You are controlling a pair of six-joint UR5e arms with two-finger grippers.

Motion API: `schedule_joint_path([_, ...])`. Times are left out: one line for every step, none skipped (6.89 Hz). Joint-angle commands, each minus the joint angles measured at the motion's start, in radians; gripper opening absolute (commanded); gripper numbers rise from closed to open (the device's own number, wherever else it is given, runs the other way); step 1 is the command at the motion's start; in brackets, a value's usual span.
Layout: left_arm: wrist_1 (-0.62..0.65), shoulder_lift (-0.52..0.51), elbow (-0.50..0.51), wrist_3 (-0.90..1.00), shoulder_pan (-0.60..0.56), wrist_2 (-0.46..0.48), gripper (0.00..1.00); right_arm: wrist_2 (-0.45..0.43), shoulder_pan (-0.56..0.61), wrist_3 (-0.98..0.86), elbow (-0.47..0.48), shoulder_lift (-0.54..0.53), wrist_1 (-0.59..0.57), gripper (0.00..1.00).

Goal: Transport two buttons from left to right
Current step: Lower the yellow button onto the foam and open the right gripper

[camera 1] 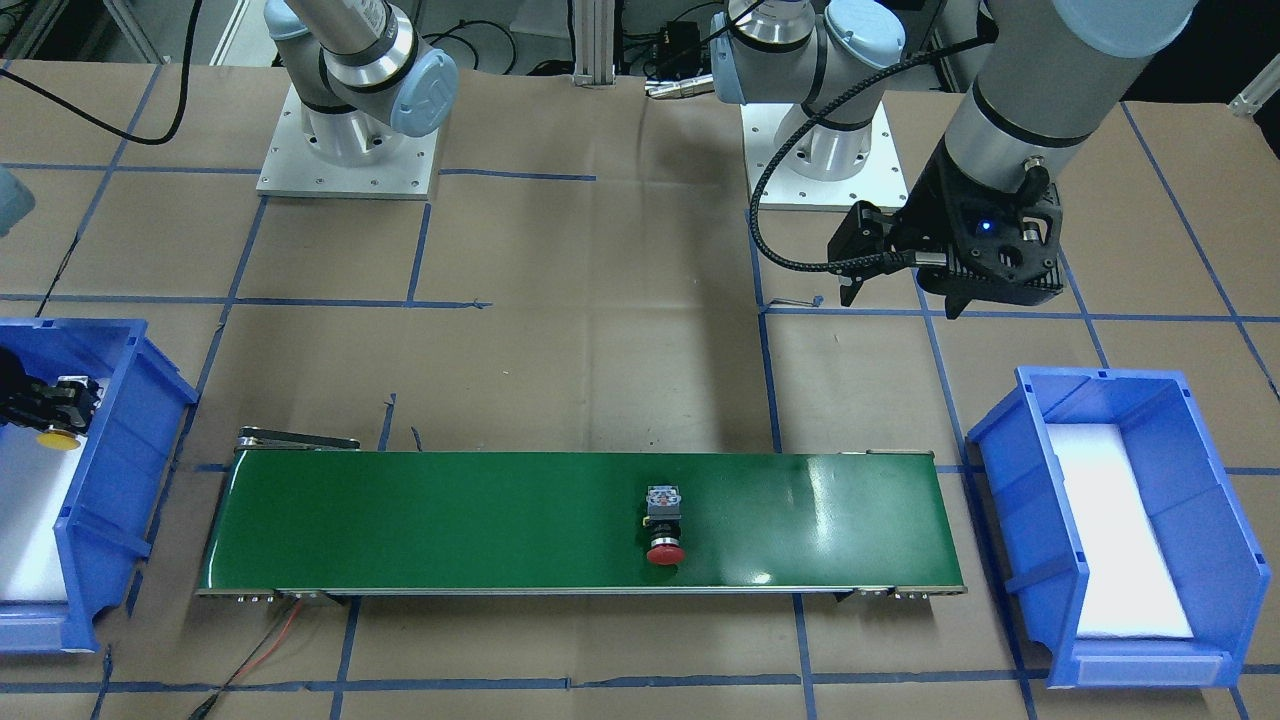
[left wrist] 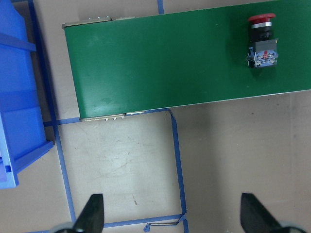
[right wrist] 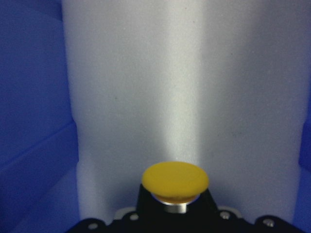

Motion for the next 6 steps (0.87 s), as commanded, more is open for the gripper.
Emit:
schedule_joint_path([0.000, 0.000, 0.001, 0.000, 0.000, 0.000, 1.00, -0.011, -0.002, 0.003, 0.013, 0.010, 0.001, 0.28])
schedule_joint_path([0.000, 0.000, 0.001, 0.000, 0.000, 0.000, 1.00, -0.019, -0.002, 0.003, 0.012, 0.013, 0.000, 0.62])
schedule_joint_path([0.000, -0.001, 0.001, 0.000, 0.000, 0.000, 1.00, -0.019, -0.002, 0.003, 0.010, 0.013, -0.002, 0.76])
schedule_joint_path([0.000, -0.001, 0.001, 0.000, 0.000, 0.000, 1.00, -0.019, -0.002, 0.003, 0.009, 0.013, 0.000, 0.80])
schedule_joint_path([0.000, -0.001, 0.003, -0.002, 0.000, 0.000, 1.00, -0.019, -0.002, 0.004, 0.004, 0.013, 0.000, 0.80])
schedule_joint_path([0.000, -0.001, 0.003, -0.002, 0.000, 0.000, 1.00, -0.021, -0.002, 0.006, -0.007, 0.004, 0.000, 0.80])
